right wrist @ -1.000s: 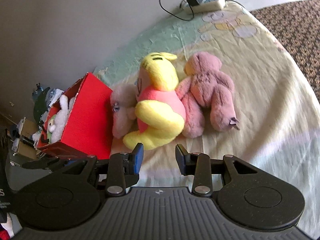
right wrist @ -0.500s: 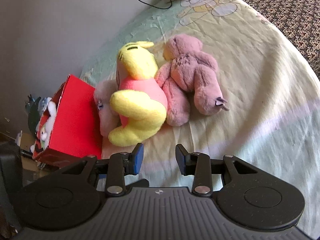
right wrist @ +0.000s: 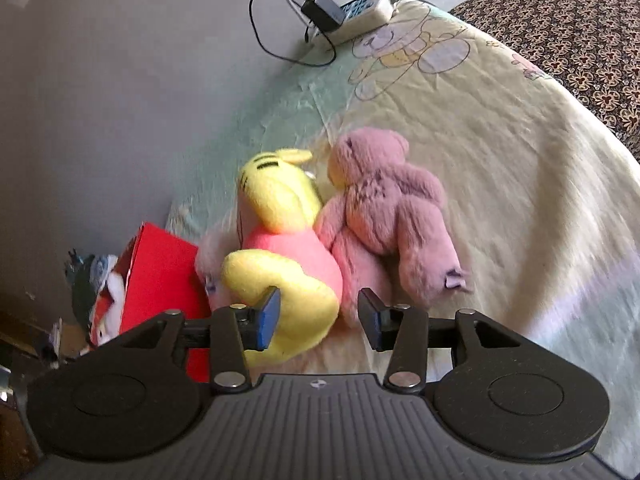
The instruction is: Organize objects
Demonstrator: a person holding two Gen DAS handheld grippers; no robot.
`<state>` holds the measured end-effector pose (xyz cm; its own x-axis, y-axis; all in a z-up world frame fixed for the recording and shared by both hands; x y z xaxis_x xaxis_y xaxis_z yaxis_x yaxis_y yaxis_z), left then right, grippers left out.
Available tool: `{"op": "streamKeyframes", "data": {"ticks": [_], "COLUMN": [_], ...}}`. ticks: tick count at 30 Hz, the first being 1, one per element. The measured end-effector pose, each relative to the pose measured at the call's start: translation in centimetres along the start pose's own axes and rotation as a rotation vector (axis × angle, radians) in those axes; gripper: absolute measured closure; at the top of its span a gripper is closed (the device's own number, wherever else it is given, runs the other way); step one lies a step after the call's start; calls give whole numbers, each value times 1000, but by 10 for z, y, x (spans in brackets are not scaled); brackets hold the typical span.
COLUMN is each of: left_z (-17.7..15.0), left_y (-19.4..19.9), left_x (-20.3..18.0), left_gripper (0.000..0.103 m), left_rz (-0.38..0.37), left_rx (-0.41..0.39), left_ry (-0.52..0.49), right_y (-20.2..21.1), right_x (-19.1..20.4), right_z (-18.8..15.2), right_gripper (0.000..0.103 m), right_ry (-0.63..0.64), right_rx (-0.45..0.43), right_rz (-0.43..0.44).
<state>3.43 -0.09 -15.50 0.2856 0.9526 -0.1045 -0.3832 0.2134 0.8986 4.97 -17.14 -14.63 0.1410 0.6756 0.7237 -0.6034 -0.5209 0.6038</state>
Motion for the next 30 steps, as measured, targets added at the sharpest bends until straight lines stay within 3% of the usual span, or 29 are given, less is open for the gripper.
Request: {"op": "streamKeyframes", "data": {"ticks": [7, 11, 16, 20, 22, 26, 30], "left_z": [10, 16, 21, 32, 36, 37, 32], "left_y": [11, 17, 18, 20, 16, 10, 23], "left_x": [1, 3, 8, 13, 16, 12, 4], "left_gripper": [9, 9, 9, 9, 9, 10, 13], "left_rz": [-85, -117, -185, -188, -151, -172, -204], "left_rx": [-88, -134, -169, -211, -205, -182, -196], "left_ry": [10, 6, 40, 67, 52, 29, -22], "right_y": [16, 9, -22, -47, -46, -37, -24], "right_x": [13, 10, 12, 7, 10, 15, 21], "right_z": [6, 22, 18, 11, 9, 5, -19], "right_gripper": [50, 47, 47, 46, 50, 63, 71], "right_ry": [32, 9, 34, -12, 11, 18, 30], "right_rx": [-17, -50, 19, 82, 77, 109, 200], "right_rz": [107, 79, 74, 57, 57, 90, 121]}}
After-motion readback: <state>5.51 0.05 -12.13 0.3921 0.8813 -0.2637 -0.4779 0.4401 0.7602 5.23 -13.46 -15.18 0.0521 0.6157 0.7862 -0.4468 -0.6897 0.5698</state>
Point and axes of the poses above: each gripper's, at about its wrist camera, not at the fingertips, and y roughly against the way its jaws point, x to its left, z to its top, the point moved 6 cm from there along -y, roughly the way its jaws point, and after that the axes turned 7 degrees about -y, right-handed, at the moved point
